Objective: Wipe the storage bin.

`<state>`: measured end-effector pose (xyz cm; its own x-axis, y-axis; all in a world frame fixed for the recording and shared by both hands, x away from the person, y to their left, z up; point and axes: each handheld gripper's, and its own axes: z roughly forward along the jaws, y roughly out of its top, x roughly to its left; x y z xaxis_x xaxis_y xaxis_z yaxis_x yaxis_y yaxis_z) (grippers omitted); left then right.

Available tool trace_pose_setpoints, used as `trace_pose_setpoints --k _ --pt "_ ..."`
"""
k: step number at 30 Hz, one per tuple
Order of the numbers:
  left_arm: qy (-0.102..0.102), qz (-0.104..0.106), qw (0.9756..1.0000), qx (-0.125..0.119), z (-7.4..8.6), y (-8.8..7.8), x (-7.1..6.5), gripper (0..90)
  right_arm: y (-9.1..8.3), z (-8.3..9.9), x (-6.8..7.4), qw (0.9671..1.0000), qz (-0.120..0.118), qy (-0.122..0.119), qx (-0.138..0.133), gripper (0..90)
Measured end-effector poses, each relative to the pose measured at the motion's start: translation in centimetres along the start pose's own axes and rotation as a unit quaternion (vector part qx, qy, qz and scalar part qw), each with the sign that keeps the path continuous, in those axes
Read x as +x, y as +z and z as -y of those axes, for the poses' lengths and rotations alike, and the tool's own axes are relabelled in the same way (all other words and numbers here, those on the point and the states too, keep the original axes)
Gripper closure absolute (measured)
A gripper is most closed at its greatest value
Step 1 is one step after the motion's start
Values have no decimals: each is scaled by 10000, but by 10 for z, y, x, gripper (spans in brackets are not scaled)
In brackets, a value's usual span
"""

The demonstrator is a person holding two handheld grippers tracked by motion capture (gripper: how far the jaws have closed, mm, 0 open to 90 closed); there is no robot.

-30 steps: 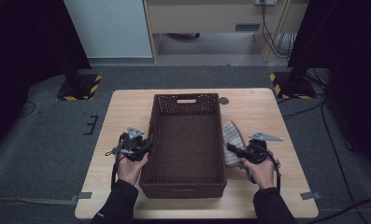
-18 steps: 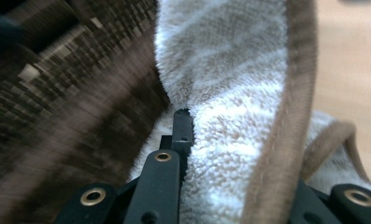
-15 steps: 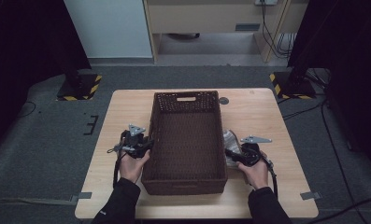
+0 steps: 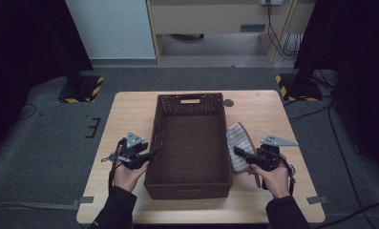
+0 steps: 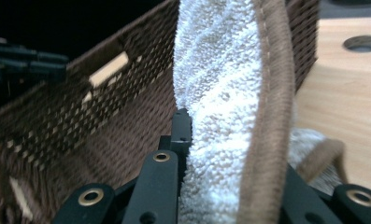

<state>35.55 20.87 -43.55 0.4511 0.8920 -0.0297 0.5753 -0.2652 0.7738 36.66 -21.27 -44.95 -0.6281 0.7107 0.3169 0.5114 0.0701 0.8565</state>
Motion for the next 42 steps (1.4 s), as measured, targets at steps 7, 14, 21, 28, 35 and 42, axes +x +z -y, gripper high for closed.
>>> trace_pose_setpoints --k 7,14,21,28,35,42 --pt "-261 -79 9996 53 3 7 -5 667 27 34 -8 9976 228 123 645 788" --pt "-304 -198 9993 62 2 9 -6 700 43 51 -21 9941 429 390 913 786" --pt "-366 -242 9990 57 0 11 -6 704 9 18 -8 9996 94 220 114 784" --pt "-423 -265 9987 31 -2 14 -5 704 18 26 -3 9992 82 88 380 789" --pt "-467 -248 9986 -5 -4 17 -2 701 45 51 -20 9931 455 222 1053 787" --pt "-186 -175 9991 -352 -1 10 0 562 14 29 -13 9986 271 233 384 781"
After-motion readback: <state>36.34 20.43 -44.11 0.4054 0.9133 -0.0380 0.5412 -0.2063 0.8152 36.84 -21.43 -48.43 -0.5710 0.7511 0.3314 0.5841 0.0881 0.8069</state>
